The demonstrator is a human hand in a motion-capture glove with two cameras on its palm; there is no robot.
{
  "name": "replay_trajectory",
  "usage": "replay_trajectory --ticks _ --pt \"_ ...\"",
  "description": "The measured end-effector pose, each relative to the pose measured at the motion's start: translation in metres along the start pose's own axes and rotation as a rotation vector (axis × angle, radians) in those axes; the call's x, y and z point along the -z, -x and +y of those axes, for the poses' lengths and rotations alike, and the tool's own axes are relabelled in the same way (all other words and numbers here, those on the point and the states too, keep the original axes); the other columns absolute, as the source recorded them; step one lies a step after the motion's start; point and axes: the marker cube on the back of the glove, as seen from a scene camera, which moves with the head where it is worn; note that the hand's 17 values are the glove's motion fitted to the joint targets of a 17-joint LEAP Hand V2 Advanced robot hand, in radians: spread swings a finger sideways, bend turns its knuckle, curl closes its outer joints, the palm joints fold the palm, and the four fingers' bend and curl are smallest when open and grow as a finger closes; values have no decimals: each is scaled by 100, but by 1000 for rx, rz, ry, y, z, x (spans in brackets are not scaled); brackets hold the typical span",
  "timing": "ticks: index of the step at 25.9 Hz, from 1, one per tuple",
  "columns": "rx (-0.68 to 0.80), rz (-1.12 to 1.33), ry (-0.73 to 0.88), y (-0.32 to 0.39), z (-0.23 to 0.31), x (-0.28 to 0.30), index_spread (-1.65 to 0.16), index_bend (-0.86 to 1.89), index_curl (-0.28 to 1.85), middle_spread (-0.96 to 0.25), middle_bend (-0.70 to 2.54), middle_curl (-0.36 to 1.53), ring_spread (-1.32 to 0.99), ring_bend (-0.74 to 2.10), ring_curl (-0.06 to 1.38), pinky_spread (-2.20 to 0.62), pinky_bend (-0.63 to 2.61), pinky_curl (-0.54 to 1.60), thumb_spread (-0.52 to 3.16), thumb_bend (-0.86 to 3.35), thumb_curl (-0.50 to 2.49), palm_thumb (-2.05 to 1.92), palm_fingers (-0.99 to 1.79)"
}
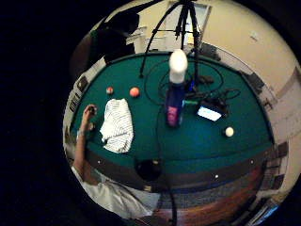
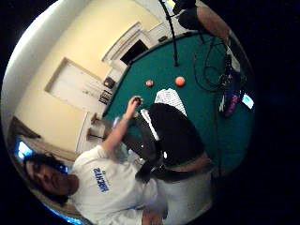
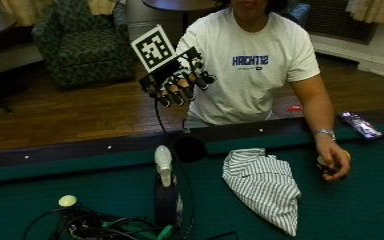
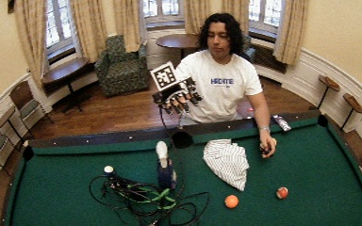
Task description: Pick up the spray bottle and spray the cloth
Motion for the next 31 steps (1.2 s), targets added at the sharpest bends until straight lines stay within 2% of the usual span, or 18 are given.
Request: replay_trajectory --ticks 3,7,12,16,26,31 --pt "-3 -113 8 -21 8 10 -45 16 30 -9 18 29 -6 27 26 23 24 30 122 1 24 43 54" --pt "-23 -233 99 -43 23 21 -45 16 30 -9 17 29 -5 28 27 23 24 31 122 0 25 44 55" --pt "36 -402 142 -65 29 25 -44 16 30 -9 18 29 -6 29 28 23 23 32 121 -1 26 47 57" --pt "-42 -454 127 -82 31 21 -44 16 30 -10 18 30 -6 29 29 23 23 32 121 -1 27 48 58" --pt "-93 -699 246 -122 50 -4 -43 16 30 -10 18 31 -6 30 30 23 22 33 119 -3 28 49 60" --pt "-126 -757 255 -140 61 -12 -43 15 30 -10 17 31 -7 31 31 23 22 34 116 -3 28 46 61"
